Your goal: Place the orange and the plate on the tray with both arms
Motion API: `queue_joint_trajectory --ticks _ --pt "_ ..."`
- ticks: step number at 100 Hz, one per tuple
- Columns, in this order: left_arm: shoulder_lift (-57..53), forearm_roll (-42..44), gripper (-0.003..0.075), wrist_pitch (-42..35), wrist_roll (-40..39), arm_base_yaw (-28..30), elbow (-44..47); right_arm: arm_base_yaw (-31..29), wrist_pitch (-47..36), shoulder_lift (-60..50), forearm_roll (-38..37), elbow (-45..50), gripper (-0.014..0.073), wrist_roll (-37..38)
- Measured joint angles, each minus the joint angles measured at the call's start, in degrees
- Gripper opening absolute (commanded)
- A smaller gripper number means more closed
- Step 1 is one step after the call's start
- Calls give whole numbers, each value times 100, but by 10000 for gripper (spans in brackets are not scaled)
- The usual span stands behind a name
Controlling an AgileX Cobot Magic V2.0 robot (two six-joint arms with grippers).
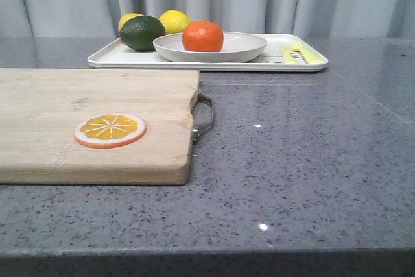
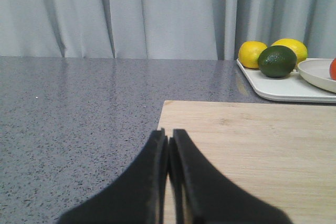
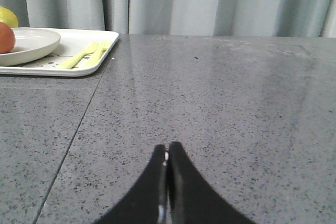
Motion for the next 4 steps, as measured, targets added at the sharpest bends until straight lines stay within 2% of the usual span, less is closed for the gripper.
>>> queue_joint_trajectory --ticks 4 --pt "0 0 -20 0 0 0 0 0 0 0 0 0 -67 0"
